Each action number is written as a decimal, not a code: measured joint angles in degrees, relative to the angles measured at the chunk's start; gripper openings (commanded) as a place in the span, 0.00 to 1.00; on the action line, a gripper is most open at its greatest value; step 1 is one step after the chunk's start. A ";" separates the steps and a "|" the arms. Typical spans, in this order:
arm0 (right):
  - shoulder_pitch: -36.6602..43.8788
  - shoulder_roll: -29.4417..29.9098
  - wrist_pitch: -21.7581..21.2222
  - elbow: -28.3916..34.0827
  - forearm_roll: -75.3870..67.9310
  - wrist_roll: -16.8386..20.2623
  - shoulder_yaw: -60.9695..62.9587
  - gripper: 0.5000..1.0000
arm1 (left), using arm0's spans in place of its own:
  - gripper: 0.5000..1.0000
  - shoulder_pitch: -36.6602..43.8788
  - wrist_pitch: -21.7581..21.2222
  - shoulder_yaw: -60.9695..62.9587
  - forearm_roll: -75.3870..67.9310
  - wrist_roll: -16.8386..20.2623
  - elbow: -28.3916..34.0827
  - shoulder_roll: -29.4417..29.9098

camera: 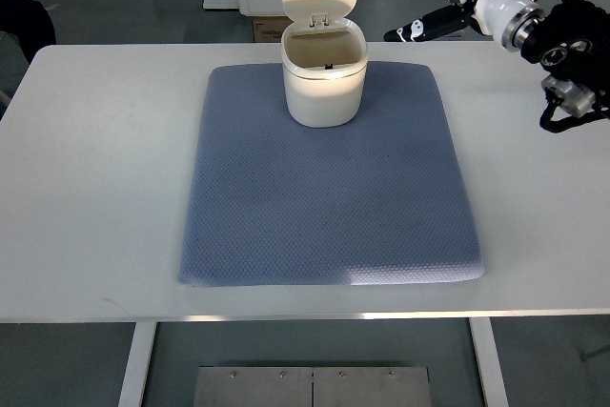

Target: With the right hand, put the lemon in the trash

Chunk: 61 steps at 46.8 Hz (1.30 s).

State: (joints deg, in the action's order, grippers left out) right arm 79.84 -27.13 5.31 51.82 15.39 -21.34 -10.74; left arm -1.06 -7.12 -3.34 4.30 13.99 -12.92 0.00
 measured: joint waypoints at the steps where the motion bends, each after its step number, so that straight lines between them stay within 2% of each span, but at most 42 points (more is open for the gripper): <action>1: -0.73 -1.04 -0.03 0.29 -0.42 0.14 0.84 1.00 | 1.00 0.01 0.00 0.00 0.00 -0.01 0.00 0.00; 8: -5.75 -4.59 -0.28 0.83 -3.32 1.80 5.72 1.00 | 1.00 0.01 0.00 0.00 0.00 -0.01 0.00 0.00; 14: -10.80 -5.99 -0.16 0.57 -4.05 1.83 9.29 1.00 | 1.00 0.01 0.00 0.00 0.00 0.00 0.00 0.00; 26: -23.06 -5.63 -0.78 -2.40 -4.06 0.64 20.25 1.00 | 1.00 -0.01 0.00 0.00 0.00 -0.01 0.00 0.00; 34: -26.81 -1.40 -1.36 -7.85 -4.46 1.14 26.66 1.00 | 1.00 0.01 -0.01 0.00 0.00 -0.01 0.00 0.00; 41: -28.16 2.21 -1.98 -13.16 -11.41 1.30 31.03 1.00 | 1.00 0.01 0.00 0.00 0.00 -0.01 0.00 0.00; 50: -28.38 5.48 -6.60 -16.57 -18.06 1.38 34.85 1.00 | 1.00 0.01 0.00 0.02 0.00 -0.01 0.00 0.00; 61: -32.25 8.66 -8.63 -19.43 -20.68 1.64 40.59 1.00 | 1.00 0.01 0.00 0.01 0.00 -0.02 0.00 0.00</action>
State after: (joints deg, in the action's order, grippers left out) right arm 47.60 -18.47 -3.32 32.39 -5.29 -19.71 29.84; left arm -1.05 -7.12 -3.33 4.31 13.97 -12.92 0.00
